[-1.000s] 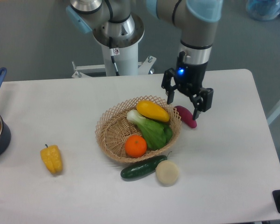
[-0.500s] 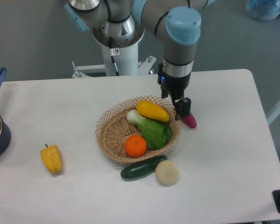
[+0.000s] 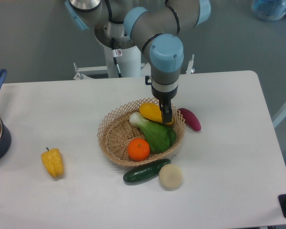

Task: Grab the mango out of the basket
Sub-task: 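Lower the gripper onto the yellow mango in the basket, then close the gripper around the yellow mango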

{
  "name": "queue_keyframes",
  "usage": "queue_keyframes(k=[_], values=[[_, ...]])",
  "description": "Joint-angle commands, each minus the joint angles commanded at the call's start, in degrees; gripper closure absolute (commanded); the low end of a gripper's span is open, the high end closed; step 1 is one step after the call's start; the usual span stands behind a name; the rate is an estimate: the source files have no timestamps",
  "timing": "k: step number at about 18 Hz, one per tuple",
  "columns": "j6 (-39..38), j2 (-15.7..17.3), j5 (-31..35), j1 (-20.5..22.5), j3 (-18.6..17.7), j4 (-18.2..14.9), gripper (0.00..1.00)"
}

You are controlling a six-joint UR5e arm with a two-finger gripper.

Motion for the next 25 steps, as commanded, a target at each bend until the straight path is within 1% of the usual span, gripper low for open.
queue_keyframes(k=[1, 2, 5, 6, 13, 18, 21, 23, 24, 25], values=[[0.0, -0.5, 0.0, -0.1, -1.6, 0.6, 0.0], [0.0, -0.9, -0.1, -0.2, -2.1, 1.8, 0.0], [0.1, -1.8, -0.2, -0.1, -4.2, 7.4, 0.0], [0.1, -2.3, -0.2, -0.1, -4.7, 8.3, 0.0], [0.5, -2.3, -0.1, 0.0, -6.6, 9.4, 0.0], [0.5, -2.0, -0.2, 0.1, -7.7, 9.5, 0.0], [0.3, -1.9, -0.1, 0.1, -7.7, 9.5, 0.01], [0.0, -1.9, -0.1, 0.0, -7.6, 9.5, 0.04], [-0.1, -1.9, -0.1, 0.0, -7.6, 9.5, 0.08], [-0.2, -1.9, -0.1, 0.0, -7.4, 9.5, 0.13]])
